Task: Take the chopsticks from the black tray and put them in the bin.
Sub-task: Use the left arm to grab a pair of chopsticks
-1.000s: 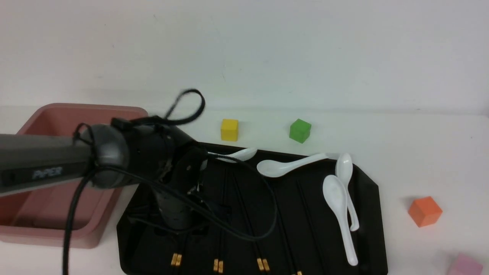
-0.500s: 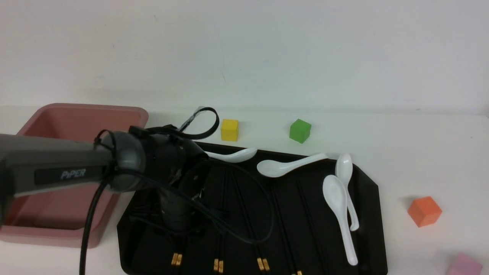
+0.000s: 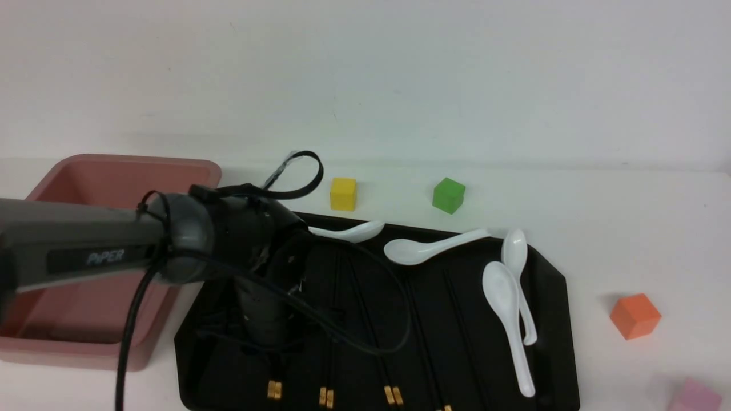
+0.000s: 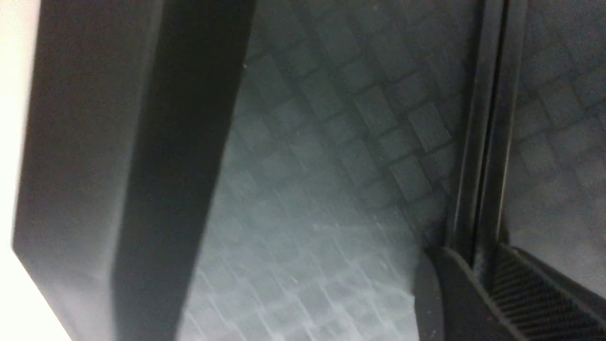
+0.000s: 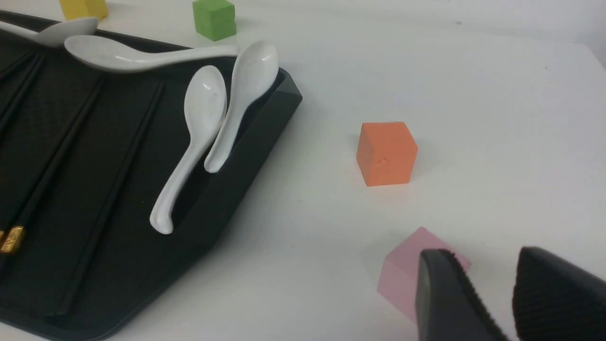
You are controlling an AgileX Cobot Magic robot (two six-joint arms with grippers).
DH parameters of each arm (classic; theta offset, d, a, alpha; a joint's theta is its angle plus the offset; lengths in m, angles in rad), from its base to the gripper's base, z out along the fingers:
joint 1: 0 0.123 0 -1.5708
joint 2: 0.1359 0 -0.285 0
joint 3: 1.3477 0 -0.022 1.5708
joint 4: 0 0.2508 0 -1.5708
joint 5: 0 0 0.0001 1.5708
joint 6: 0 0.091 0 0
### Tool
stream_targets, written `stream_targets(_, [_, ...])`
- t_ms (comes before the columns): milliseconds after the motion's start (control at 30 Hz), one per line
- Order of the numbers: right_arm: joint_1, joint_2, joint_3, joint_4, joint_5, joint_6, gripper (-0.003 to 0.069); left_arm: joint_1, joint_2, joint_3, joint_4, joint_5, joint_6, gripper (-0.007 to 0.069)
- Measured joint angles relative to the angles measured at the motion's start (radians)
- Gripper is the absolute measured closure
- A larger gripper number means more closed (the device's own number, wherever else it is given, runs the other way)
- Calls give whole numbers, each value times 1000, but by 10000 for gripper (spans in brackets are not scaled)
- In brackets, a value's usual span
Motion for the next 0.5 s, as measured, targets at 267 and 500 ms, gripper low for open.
stream_targets(267, [0,0,0,0,0,0,417,39,-327,8,-83,30,47,515])
stream_targets(500, [0,0,0,0,0,0,417,308,-489,8,-112,108,171,515])
